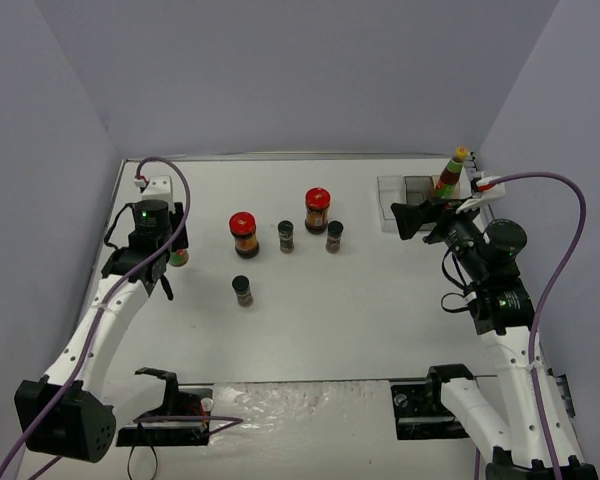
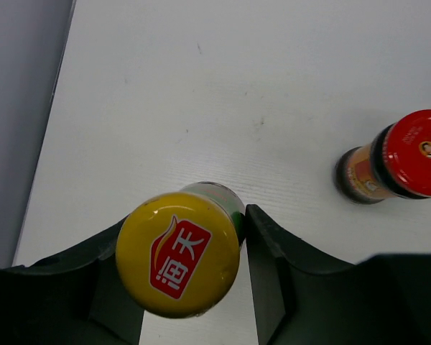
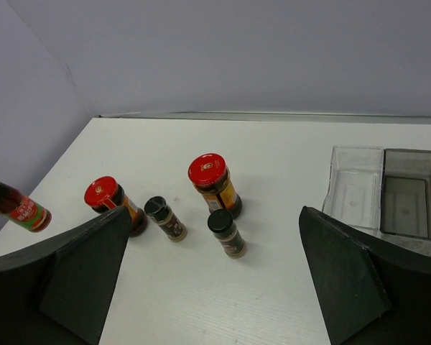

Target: Organize the condiment bottles

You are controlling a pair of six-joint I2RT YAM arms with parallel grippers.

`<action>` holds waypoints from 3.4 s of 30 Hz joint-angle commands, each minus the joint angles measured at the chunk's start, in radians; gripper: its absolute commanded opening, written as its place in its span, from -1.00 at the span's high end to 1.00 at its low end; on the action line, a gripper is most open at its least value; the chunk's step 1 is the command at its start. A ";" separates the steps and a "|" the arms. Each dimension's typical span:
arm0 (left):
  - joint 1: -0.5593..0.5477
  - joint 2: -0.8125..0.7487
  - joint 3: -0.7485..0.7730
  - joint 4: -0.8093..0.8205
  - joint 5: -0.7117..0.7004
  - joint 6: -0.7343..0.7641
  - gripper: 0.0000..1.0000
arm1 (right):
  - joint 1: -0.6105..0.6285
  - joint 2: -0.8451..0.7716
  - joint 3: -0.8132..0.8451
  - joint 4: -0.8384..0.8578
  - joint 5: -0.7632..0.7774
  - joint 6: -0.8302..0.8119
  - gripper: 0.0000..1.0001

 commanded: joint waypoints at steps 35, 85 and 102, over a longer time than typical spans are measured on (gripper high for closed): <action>-0.789 0.555 0.463 0.295 0.048 -0.035 1.00 | 0.006 -0.197 -0.031 -0.234 0.058 -0.088 -1.00; -0.323 -0.283 0.121 -0.150 -0.241 -0.027 -0.94 | 0.387 0.209 -0.235 0.252 0.101 -0.189 -1.00; -0.240 -0.409 -0.082 -0.121 -0.396 0.005 -0.94 | 0.557 0.606 -0.206 0.573 0.202 -0.269 -0.95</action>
